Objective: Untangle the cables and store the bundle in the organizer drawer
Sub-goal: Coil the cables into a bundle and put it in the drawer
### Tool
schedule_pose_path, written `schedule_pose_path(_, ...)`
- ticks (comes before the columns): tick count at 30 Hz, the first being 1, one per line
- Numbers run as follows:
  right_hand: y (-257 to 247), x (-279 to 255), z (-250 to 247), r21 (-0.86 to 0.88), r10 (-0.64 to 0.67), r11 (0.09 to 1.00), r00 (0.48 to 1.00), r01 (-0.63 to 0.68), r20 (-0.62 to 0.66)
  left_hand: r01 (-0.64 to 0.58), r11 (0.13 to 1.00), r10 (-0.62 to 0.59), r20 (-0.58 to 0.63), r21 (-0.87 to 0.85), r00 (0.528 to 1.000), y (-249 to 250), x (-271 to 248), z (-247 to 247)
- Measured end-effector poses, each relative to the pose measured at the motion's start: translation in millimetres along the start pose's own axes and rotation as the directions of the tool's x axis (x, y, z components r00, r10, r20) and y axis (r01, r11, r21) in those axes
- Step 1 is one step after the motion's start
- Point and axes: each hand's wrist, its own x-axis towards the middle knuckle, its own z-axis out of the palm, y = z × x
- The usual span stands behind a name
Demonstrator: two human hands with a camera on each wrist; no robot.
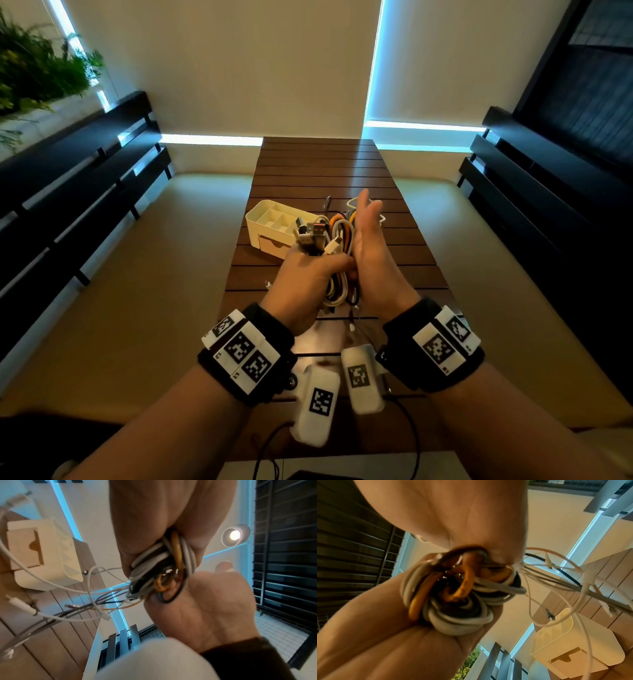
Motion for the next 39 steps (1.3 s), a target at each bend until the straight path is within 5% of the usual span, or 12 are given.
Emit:
schedule_pose_path(8,6,4,0,-0.084,0.086,0.993,0.996,-0.087,-0.014,-0.056,0.979,0.038,0.093,0.197,0.995,11,-1,-6)
schedule_pose_path(15,15,16,-2,-0.271,0.207,0.945,0.977,-0.184,0.059,-0.02,0.994,0.006,0.127,0.105,0.992,0,1,-11)
schedule_pose_path(23,0,-1,-4,-0.437,0.134,0.895,0.988,-0.088,0.076,0.015,1.0,-0.014,0.039,-0.009,0.999,-4,6,-15)
schedule_pose_path(31,19,1,-25,-0.185,-0.028,0.982,0.953,-0.03,-0.303,0.108,0.987,-0.117,-0.072,-0.118,0.991,2,12,-26)
schedule_pose_path(39,29,0,-36,-0.28,-0.106,0.958,0.984,0.063,-0.142,0.134,0.966,-0.149,-0.054,-0.221,0.987,4,8,-21)
